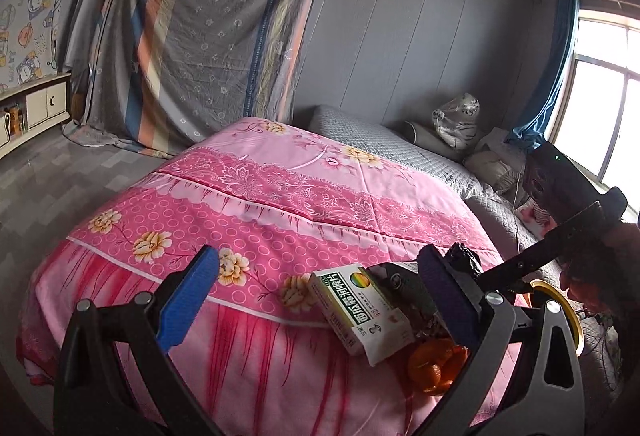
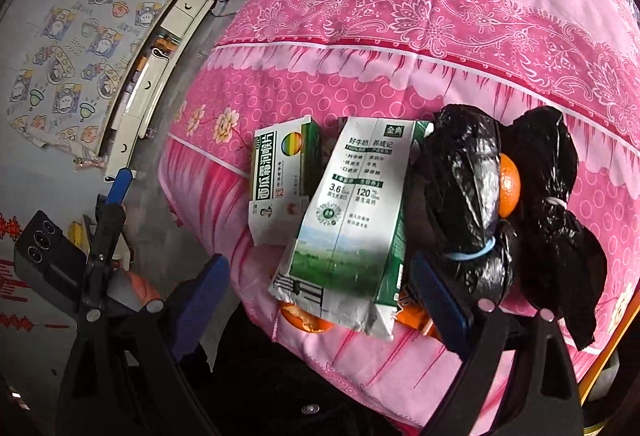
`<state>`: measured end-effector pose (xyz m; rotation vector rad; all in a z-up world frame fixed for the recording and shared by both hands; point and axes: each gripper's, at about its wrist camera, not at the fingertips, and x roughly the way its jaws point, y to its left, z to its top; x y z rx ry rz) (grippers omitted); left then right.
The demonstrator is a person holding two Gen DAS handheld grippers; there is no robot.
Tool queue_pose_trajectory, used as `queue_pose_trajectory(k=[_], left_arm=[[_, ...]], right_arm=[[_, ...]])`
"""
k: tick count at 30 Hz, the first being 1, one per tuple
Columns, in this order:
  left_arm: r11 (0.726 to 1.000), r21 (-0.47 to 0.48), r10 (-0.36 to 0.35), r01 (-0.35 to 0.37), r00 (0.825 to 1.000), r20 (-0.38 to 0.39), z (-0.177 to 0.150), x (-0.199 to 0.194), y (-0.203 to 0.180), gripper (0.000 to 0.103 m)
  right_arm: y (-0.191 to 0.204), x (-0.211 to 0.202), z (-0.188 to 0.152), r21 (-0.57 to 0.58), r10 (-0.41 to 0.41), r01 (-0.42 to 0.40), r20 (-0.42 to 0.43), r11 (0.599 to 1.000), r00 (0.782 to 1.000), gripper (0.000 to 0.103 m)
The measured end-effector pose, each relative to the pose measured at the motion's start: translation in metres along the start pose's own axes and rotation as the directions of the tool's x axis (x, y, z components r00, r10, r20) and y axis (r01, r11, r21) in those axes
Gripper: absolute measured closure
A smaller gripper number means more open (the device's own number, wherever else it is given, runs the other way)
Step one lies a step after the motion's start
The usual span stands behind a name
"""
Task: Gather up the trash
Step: 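Grasp the white-green milk carton with the right gripper and lift it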
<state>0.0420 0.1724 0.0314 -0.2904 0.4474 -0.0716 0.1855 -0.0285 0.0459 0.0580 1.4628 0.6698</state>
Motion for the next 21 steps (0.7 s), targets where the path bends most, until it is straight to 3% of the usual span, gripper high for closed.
queue_pose_trajectory(k=[5,10,14,16,21], left_arm=[[1.000,-0.030,0.003,-0.003,1.000,-0.003,-0.005,0.002,0.015,0.008],[0.999,-0.043,0.001,-0.001,1.000,-0.009,-0.008,0.003,0.022,0.008],[0.999,-0.051,0.006,-0.006,1.000,-0.016,-0.008,0.006,0.025,0.008],[0.999,-0.052,0.005,-0.007,1.000,-0.025,-0.008,0.007,0.024,0.008],[1.000,-0.021,0.009,-0.010,0.998,-0.056,-0.008,0.009,0.018,0.008]], right_arm=[[0.004,0.020,0.014,-0.021,-0.103,0.103,-0.042,0.995,0.994,0.015],[-0.004,0.039,0.027,0.000,-0.152,0.153,-0.081,0.988,0.985,0.015],[-0.001,0.053,0.032,-0.028,-0.189,0.187,-0.118,0.982,0.975,0.032],[0.002,0.054,0.031,-0.047,-0.211,0.207,-0.106,0.977,0.972,0.034],[0.007,0.035,0.028,-0.085,-0.162,0.157,-0.055,0.984,0.985,0.043]])
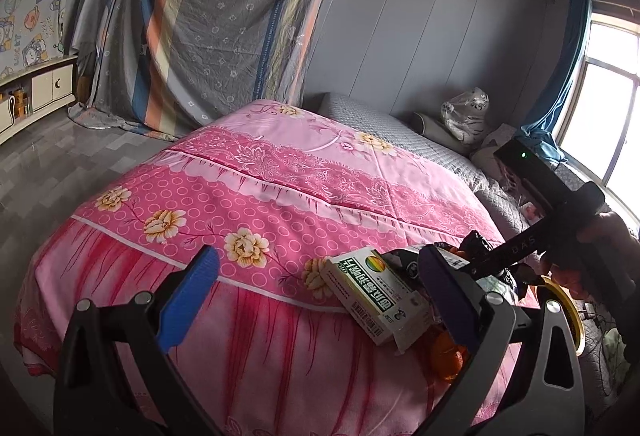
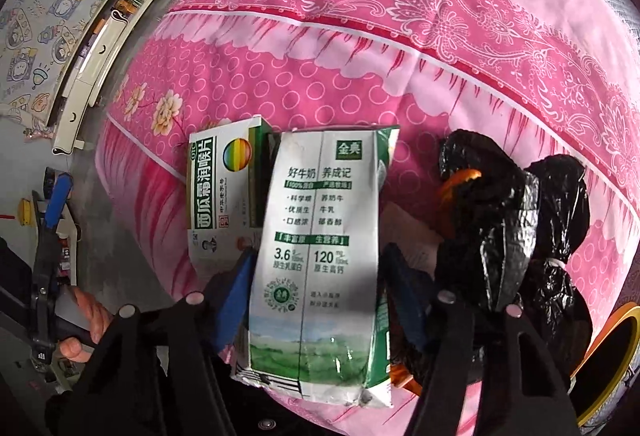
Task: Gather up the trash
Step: 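Grasp the white-green milk carton with the right gripper and lift it, then grasp the black plastic bag with the left gripper while the right gripper holds the carton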
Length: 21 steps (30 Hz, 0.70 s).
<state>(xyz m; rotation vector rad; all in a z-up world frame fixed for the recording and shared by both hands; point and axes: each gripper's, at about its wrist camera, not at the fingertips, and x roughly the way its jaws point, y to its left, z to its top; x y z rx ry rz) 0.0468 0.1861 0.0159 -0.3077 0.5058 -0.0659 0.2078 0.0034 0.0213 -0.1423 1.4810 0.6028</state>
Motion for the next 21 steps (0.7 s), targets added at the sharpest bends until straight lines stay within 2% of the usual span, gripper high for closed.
queue_pose_trajectory(k=[6,10,12,15,18,21], left_arm=[[0.997,0.075,0.023,-0.020,0.999,-0.044,0.002,0.007,-0.022,0.008],[0.993,0.113,0.030,-0.021,0.997,-0.076,0.003,0.012,-0.037,0.008],[0.989,0.143,0.034,-0.020,0.995,-0.093,0.004,0.014,-0.046,0.008],[0.978,0.207,0.018,0.007,0.993,-0.119,0.003,0.016,-0.069,0.008],[0.960,0.270,-0.024,0.067,0.987,-0.159,-0.001,0.024,-0.100,0.008],[0.938,0.319,-0.071,0.136,0.975,-0.209,-0.008,0.039,-0.133,0.008]], right_arm=[[-0.002,-0.020,-0.010,-0.037,0.061,-0.059,0.057,0.998,0.996,0.045],[-0.017,-0.045,-0.019,-0.011,0.170,-0.170,0.124,0.985,0.978,0.045],[-0.025,-0.062,-0.024,-0.003,0.230,-0.233,0.182,0.972,0.956,0.045],[-0.043,-0.098,-0.039,0.002,0.286,-0.301,0.298,0.954,0.910,0.045],[-0.072,-0.132,-0.060,0.027,0.286,-0.325,0.409,0.945,0.867,0.045],[-0.102,-0.151,-0.083,0.058,0.287,-0.355,0.474,0.933,0.832,0.044]])
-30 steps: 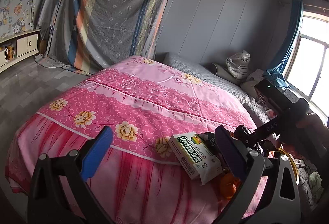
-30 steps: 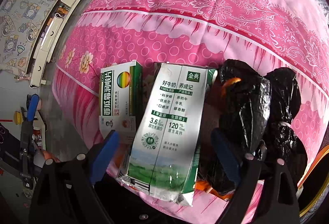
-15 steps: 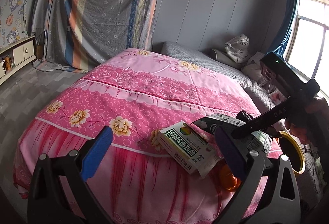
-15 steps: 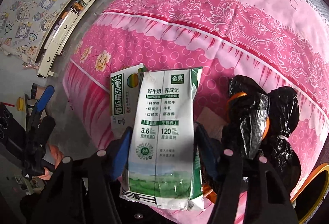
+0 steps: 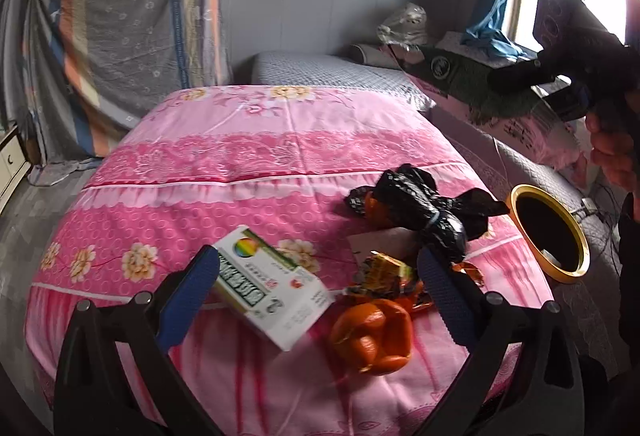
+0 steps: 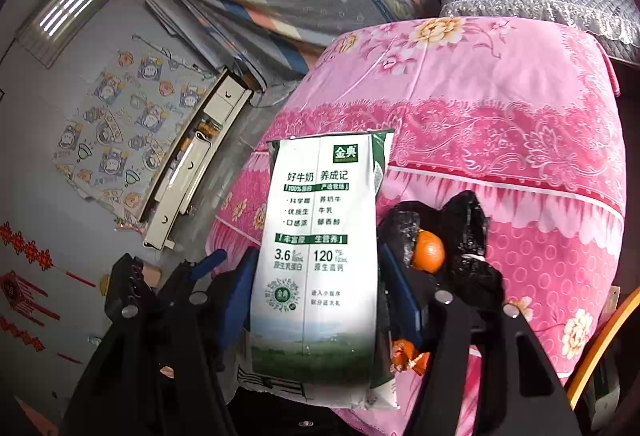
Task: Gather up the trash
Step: 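Grasp the black plastic bag with the left gripper while the right gripper holds the carton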
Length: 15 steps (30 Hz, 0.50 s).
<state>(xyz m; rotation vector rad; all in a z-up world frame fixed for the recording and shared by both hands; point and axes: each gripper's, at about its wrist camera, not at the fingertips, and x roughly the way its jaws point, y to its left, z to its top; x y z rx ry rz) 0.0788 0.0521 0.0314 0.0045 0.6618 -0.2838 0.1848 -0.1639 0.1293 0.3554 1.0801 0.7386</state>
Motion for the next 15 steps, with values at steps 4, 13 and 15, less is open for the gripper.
queue_pose_trajectory(k=[4,13,15], left_arm=[[0.995,0.055,-0.075,0.079,0.995,-0.070,0.013,0.034,-0.032,0.008],[0.991,0.064,-0.103,0.118,0.974,-0.200,0.041,0.096,-0.075,0.009],[0.992,0.079,-0.079,0.099,0.970,-0.228,0.043,0.108,-0.081,0.009]], right_arm=[[-0.031,-0.033,-0.013,0.053,-0.001,-0.002,0.058,0.999,0.998,0.044],[-0.072,-0.070,-0.046,0.104,0.033,-0.046,0.123,0.994,0.992,0.044],[-0.078,-0.073,-0.051,0.106,0.043,-0.057,0.130,0.993,0.991,0.044]])
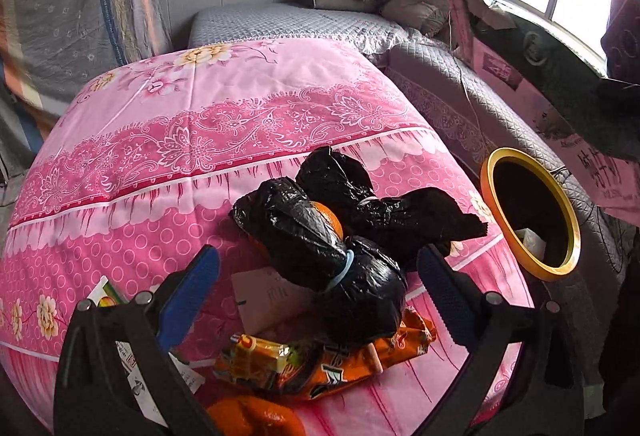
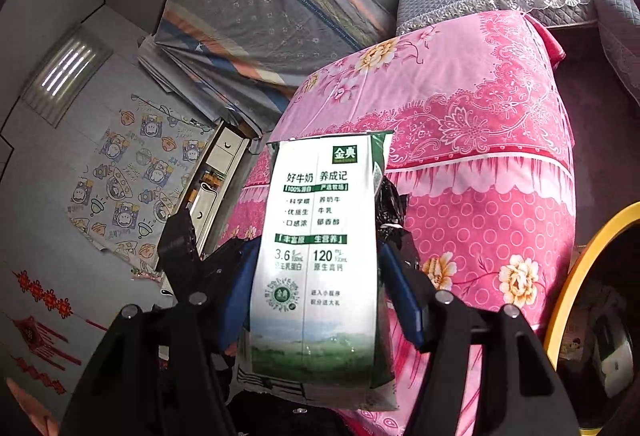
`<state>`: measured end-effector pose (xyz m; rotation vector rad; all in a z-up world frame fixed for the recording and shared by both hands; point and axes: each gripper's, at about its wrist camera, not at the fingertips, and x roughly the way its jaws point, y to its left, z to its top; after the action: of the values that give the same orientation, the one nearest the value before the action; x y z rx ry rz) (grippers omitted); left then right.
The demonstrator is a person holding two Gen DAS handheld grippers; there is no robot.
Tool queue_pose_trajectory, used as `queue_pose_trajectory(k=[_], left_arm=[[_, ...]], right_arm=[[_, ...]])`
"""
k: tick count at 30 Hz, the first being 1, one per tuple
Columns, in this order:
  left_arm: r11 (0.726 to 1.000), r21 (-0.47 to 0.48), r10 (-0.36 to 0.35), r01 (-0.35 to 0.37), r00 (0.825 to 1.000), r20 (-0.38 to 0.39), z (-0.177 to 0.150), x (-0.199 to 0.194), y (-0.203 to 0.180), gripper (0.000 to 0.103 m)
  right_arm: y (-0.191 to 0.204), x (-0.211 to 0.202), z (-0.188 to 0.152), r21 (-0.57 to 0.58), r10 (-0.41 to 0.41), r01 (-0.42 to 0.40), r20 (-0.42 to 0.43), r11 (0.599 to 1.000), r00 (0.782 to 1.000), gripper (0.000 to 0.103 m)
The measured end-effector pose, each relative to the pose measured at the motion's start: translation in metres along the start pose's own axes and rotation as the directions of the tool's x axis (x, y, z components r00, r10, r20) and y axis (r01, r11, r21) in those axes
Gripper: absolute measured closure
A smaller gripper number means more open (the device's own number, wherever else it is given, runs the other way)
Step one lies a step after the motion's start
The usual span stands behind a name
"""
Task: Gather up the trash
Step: 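Grasp the black plastic bag with the left gripper while the right gripper holds the carton, then carry carton and black bag over the yellow bin and open both grippers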
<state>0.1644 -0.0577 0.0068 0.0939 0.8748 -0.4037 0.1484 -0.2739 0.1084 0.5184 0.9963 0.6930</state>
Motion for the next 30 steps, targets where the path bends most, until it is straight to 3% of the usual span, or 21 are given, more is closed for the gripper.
queue_pose_trajectory(k=[4,6,8,11,15,23,30], left_arm=[[1.000,-0.015,0.021,-0.022,0.998,-0.058,0.008,0.020,0.001,0.011],[1.000,-0.021,0.020,-0.022,0.996,-0.086,0.010,0.029,0.002,0.029],[0.999,-0.025,0.021,-0.024,0.993,-0.113,0.010,0.036,0.001,0.031],[0.999,-0.033,0.021,-0.026,0.991,-0.130,0.011,0.043,0.002,0.045],[0.998,-0.063,0.005,-0.013,0.992,-0.125,0.013,0.041,0.004,0.054],[0.998,-0.056,-0.029,0.029,1.000,0.001,0.008,-0.018,0.003,0.059],[0.996,-0.046,0.085,-0.078,0.981,0.177,-0.011,-0.074,0.006,0.059]], right_arm=[[-0.007,-0.006,-0.007,0.004,0.023,-0.023,0.012,1.000,1.000,0.044],[-0.009,-0.010,-0.010,0.007,0.034,-0.034,0.018,0.999,0.999,0.044],[-0.011,-0.014,-0.012,0.011,0.038,-0.038,0.022,0.999,0.999,0.044],[-0.016,-0.017,-0.016,0.022,0.043,-0.043,0.028,0.999,0.999,0.044],[-0.023,-0.024,-0.021,0.042,0.043,-0.045,0.042,0.998,0.998,0.044],[-0.023,-0.035,-0.031,0.049,0.030,-0.033,0.056,0.998,0.998,0.044],[-0.008,-0.024,-0.038,0.029,0.038,-0.039,0.040,0.999,0.998,0.044]])
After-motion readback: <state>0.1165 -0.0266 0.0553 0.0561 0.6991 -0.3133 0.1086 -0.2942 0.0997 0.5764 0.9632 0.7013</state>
